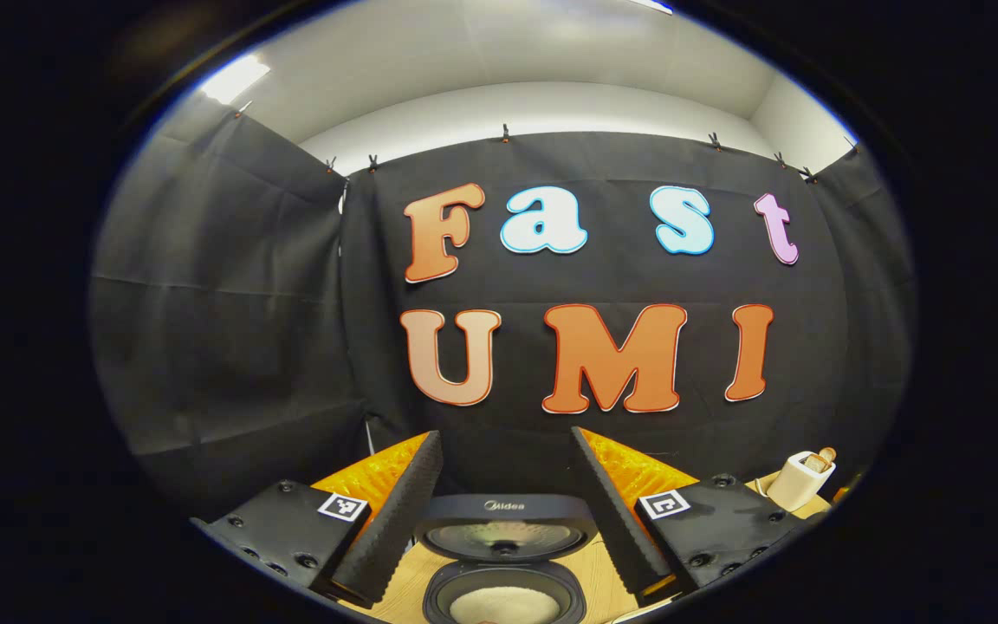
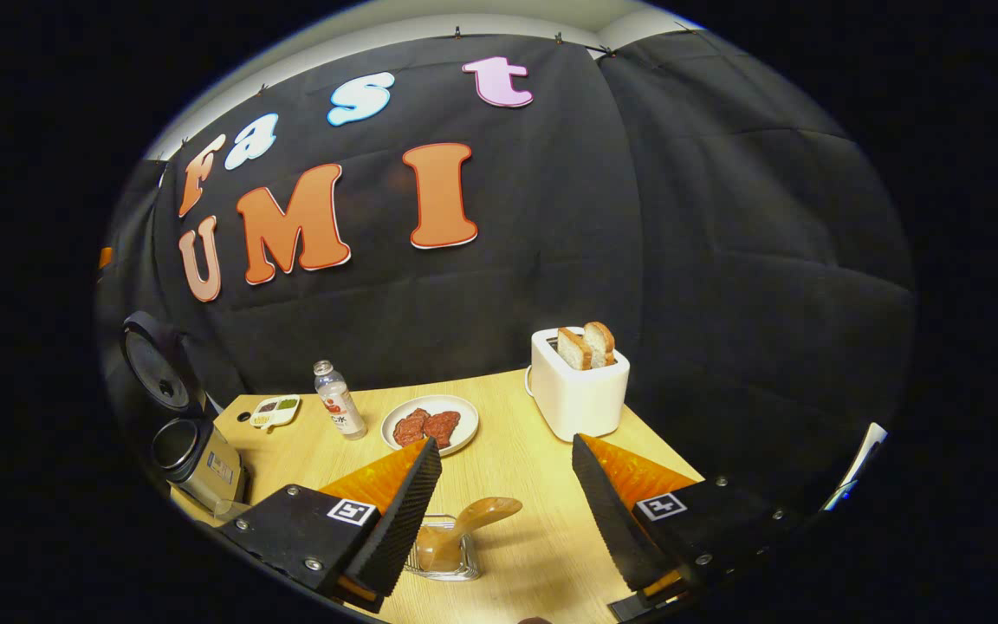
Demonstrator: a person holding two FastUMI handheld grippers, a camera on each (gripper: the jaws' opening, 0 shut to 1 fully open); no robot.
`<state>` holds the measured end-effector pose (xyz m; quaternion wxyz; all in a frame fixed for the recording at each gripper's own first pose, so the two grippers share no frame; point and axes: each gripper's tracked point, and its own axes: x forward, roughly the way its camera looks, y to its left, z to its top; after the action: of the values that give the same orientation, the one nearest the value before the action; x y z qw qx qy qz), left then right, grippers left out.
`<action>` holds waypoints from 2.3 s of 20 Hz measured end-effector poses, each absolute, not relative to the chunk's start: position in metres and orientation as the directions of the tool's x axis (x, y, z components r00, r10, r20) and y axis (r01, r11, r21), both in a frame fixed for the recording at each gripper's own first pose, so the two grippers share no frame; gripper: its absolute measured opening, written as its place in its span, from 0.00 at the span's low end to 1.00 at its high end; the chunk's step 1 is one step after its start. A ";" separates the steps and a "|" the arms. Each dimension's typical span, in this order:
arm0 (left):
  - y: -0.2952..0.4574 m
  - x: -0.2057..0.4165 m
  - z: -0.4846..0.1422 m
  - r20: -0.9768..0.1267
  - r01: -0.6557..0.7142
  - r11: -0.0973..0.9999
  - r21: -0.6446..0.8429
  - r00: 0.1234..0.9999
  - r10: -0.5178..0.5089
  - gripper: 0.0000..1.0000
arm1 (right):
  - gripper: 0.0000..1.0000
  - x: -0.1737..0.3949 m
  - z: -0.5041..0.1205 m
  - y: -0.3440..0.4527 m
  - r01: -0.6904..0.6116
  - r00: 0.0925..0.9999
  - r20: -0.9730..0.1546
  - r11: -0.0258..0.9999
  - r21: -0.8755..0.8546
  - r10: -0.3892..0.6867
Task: Close the left gripper, press the button to open the rice cooker; take a wooden spoon from the chopstick holder with the right hand, scoop a spoonful of rice and pour it into the rice cooker, then put the wooden spoon back into the chopstick holder.
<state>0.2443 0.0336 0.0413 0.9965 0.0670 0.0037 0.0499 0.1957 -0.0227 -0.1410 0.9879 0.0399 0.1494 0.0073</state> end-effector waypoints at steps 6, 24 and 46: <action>0.047 0.321 0.020 -0.057 -0.119 0.980 0.162 0.990 0.130 1.00 | 0.93 0.187 -0.123 -0.046 0.029 0.966 -0.258 0.999 0.037 -0.019; 0.078 0.286 -0.105 -0.244 -0.116 0.983 0.144 0.958 0.149 0.96 | 0.94 0.183 -0.107 -0.027 -0.016 0.969 -0.243 0.997 0.075 0.034; 0.085 0.166 -0.271 -0.266 -0.165 0.967 0.194 0.940 0.214 1.00 | 0.93 0.183 -0.131 -0.002 -0.109 0.954 -0.268 0.987 0.117 0.137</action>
<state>0.1661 0.0845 -0.2711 0.9812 0.0848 0.1439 0.0965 0.1834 -0.0023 -0.1314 0.9870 0.0506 0.1389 0.0625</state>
